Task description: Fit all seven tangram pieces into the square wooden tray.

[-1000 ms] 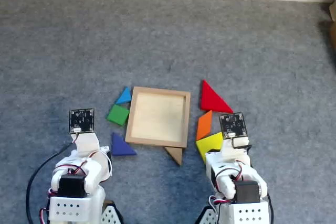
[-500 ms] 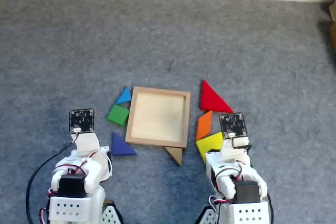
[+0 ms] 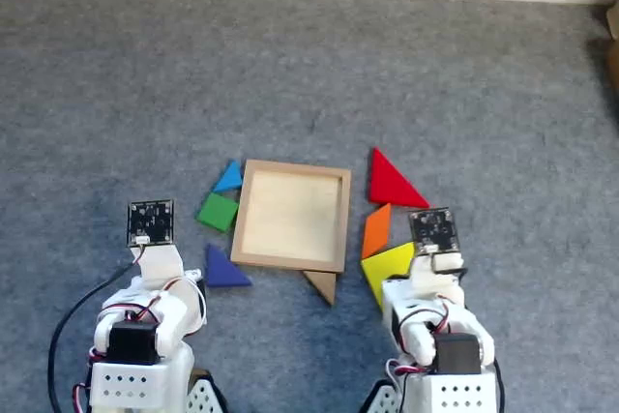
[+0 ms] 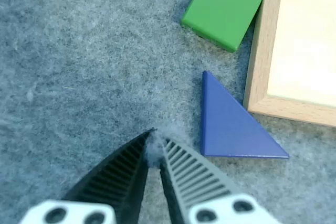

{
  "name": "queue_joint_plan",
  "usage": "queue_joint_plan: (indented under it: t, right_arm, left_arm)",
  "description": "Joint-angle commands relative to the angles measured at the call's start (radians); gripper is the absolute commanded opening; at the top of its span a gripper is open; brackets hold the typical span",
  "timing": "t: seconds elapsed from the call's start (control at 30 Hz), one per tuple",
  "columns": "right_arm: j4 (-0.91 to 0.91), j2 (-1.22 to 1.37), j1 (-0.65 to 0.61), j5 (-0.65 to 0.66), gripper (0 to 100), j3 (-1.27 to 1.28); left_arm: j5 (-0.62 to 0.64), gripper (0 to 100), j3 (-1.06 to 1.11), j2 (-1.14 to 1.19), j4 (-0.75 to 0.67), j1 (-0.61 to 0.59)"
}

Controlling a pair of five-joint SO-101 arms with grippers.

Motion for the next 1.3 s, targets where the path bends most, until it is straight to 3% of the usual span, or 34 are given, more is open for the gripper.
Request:
queue_joint_plan:
  t: [0.0, 0.4, 0.73, 0.93, 1.03, 1.27]
  right_arm:
    - [-0.056, -0.018, 0.05, 0.006, 0.5, -0.005]
    - [0.019, 0.016, 0.127, 0.005, 0.5, -0.501]
    - [0.039, 0.591, 0.108, 0.021, 0.6, -0.862]
    - [-0.005, 0.901, -0.022, 0.279, 0.7, -1.007]
    - [-0.047, 1.017, -0.061, 0.301, 1.3, -1.032]
    - [-0.067, 1.287, -0.125, 0.299, 27.2, -1.116]
  left_arm:
    - [-0.002, 0, 0.021, -0.01, 0.005, -0.008]
    - [-0.002, 0, 0.021, -0.01, 0.005, -0.008]
    - [-0.002, 0, 0.021, -0.01, 0.005, -0.008]
    - [-0.002, 0, 0.021, -0.01, 0.005, -0.008]
    - [-0.002, 0, 0.021, -0.01, 0.005, -0.008]
    - [-0.002, 0, 0.021, -0.01, 0.005, -0.008]
